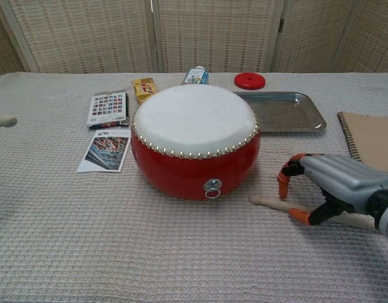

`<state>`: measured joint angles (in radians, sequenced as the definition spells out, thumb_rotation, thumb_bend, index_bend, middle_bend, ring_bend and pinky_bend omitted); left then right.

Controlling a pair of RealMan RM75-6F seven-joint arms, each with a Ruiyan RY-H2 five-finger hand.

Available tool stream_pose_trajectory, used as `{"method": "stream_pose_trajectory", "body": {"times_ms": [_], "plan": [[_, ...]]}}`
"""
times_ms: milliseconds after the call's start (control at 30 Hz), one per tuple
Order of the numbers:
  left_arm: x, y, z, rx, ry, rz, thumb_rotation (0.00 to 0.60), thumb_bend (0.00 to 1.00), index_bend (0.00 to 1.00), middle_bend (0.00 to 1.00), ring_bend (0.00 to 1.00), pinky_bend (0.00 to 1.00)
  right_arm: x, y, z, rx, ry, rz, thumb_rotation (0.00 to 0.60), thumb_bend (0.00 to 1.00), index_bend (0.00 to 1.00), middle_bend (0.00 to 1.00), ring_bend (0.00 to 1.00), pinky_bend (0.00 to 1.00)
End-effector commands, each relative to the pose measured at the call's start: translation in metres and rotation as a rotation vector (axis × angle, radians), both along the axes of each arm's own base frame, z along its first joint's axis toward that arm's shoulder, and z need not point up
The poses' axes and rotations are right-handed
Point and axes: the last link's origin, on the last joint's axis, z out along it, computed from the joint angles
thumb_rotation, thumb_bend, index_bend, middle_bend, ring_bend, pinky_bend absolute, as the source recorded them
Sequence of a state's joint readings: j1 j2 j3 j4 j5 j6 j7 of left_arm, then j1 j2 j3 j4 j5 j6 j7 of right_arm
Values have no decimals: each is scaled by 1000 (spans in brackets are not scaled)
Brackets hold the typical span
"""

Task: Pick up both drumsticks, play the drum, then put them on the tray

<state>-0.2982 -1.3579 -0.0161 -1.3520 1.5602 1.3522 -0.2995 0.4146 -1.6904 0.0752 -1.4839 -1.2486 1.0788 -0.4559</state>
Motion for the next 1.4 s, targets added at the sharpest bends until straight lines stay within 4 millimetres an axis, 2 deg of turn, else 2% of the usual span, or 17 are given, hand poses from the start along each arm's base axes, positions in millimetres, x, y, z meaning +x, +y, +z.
{"method": "stream_pose_trajectory", "body": {"times_ms": [33, 233, 433, 500, 733, 867, 967, 1067, 1267, 1400], "plan": [[-2, 0, 0, -3, -11, 8, 600, 628, 1000, 1000, 1000, 1000, -3, 4, -4, 10, 18, 16, 600, 295, 480, 250, 39, 109], [-3, 0, -2, -12, -16, 13, 600, 620, 1000, 1000, 1000, 1000, -6, 9, -7, 29, 25, 24, 600, 309, 505, 250, 39, 109], [-2, 1, -2, -10, -24, 12, 600, 612, 1000, 1000, 1000, 1000, -2, 14, 1, -7, -32, 51, 600, 406, 610, 250, 39, 109], [-2, 1, -1, -7, -26, 13, 600, 607, 1000, 1000, 1000, 1000, -1, 12, 10, -13, -95, 36, 600, 409, 618, 250, 39, 109], [-4, -1, 1, -4, -30, 23, 600, 600, 1000, 1000, 1000, 1000, 6, -11, 61, 8, -501, -85, 600, 410, 625, 250, 52, 113], [-4, -2, 3, 2, -34, 30, 600, 599, 1000, 1000, 1000, 1000, 4, -25, 91, 56, -814, -182, 600, 410, 625, 250, 68, 129], [-3, -3, 4, 4, -37, 33, 600, 597, 1000, 1000, 1000, 1000, -6, -31, 106, 139, -987, -246, 600, 410, 620, 260, 108, 166], [-2, -4, 4, 3, -40, 33, 600, 594, 1000, 1000, 1000, 1000, -19, -40, 113, 180, -1159, -310, 600, 410, 605, 284, 144, 209], [2, -5, 4, 0, -39, 27, 600, 591, 1000, 1000, 1000, 1000, -47, -48, 106, 282, -1306, -406, 600, 410, 593, 341, 236, 320], [3, -5, 3, -3, -38, 26, 600, 591, 1000, 1000, 1000, 1000, -61, -52, 97, 324, -1372, -463, 600, 410, 576, 356, 252, 332]]}}
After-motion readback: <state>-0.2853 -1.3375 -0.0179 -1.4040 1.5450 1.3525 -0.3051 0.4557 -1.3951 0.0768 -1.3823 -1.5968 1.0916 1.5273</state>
